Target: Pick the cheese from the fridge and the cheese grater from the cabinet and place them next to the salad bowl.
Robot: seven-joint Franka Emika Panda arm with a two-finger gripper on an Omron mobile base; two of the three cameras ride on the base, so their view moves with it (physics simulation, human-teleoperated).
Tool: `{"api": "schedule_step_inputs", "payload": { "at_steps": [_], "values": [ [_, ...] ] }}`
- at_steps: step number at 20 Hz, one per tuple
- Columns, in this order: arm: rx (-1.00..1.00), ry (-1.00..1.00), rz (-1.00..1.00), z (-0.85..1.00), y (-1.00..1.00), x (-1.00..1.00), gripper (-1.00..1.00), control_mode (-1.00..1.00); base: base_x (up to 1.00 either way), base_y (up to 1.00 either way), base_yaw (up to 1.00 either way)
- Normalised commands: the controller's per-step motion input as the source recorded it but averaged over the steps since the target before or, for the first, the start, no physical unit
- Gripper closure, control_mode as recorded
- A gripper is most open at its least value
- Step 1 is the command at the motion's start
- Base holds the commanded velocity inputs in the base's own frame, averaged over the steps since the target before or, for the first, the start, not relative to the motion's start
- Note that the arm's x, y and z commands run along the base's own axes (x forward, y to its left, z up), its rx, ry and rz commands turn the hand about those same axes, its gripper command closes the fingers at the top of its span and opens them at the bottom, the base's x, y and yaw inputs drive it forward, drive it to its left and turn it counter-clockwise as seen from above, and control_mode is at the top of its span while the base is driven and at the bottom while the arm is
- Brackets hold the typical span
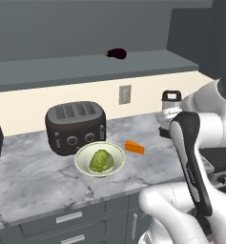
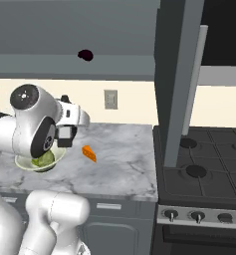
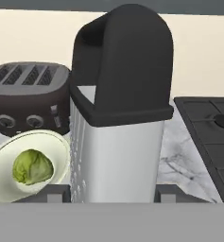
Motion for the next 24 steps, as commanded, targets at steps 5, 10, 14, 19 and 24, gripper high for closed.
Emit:
{"api": "schedule_step_inputs", "payload": {
  "at_steps": [5,10,14,19,24],
  "values": [
    [0.00,0.08,-0.06,-0.60,0.00,0.11,1.00,-1.00,0.00,0.00,0.00],
    [0.00,0.00,-0.05,-0.83,0.00,0.14,1.00,-1.00,0.00,0.00,0.00],
    [0.00,0.00,0.10,-0.57,0.00,0.28,1.00,-1.00,0.00,0.00,0.00],
    [0.03,0.00,0.27,-0.34,0.00,0.22,1.00,-1.00,0.00,0.00,0.00],
    [0.04,0.00,0.36,-0.12,-0.03,0.36,1.00,-1.00,0.00,0.00,0.00]
  ]
}}
